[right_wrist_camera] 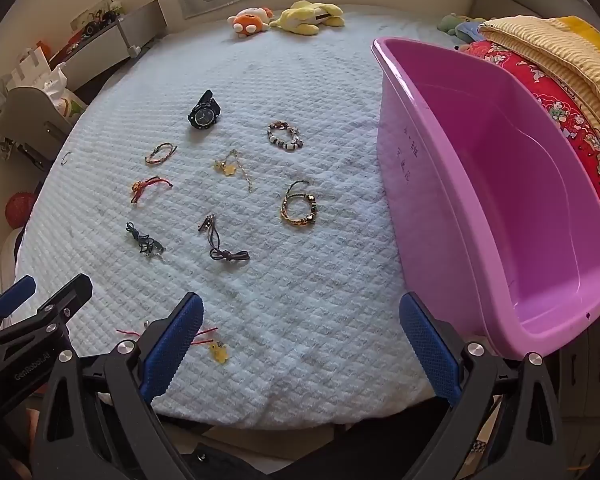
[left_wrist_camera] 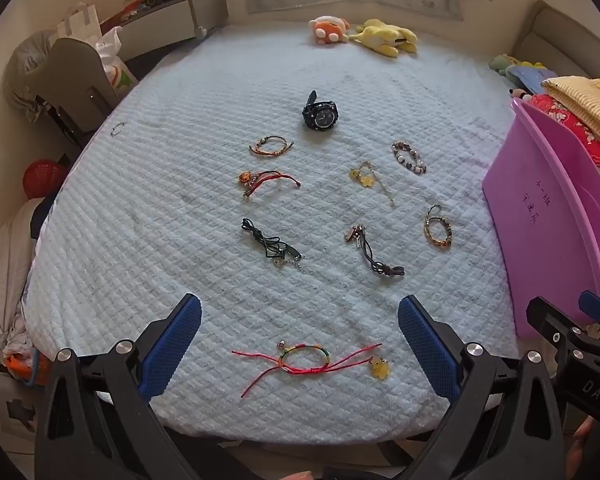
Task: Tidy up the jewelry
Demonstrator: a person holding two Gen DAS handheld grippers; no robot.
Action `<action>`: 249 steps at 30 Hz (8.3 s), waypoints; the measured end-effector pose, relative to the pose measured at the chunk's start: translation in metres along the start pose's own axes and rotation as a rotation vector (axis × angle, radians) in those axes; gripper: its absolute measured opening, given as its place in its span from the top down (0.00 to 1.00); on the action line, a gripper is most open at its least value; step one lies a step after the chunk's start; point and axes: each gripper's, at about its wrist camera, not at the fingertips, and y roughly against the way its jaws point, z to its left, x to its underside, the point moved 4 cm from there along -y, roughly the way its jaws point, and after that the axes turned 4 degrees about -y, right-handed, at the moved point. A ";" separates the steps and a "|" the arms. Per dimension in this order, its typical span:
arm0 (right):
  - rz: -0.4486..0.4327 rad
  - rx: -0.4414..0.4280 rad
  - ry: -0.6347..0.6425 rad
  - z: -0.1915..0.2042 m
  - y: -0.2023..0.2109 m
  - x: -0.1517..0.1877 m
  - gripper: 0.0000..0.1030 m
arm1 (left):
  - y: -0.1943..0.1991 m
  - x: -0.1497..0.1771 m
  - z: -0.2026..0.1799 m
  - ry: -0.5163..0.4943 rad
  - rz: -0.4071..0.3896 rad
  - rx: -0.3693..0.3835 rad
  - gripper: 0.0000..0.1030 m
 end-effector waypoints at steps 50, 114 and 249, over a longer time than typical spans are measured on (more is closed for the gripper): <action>0.006 0.010 -0.033 -0.015 0.003 0.002 0.09 | 0.001 -0.002 -0.022 -0.048 0.004 0.028 0.06; 0.010 -0.151 0.124 0.032 -0.051 0.067 0.09 | -0.056 0.056 0.078 0.065 0.043 -0.033 0.06; -0.171 -0.199 0.128 0.008 -0.056 0.070 0.99 | -0.044 0.058 -0.018 -0.119 -0.183 0.269 0.93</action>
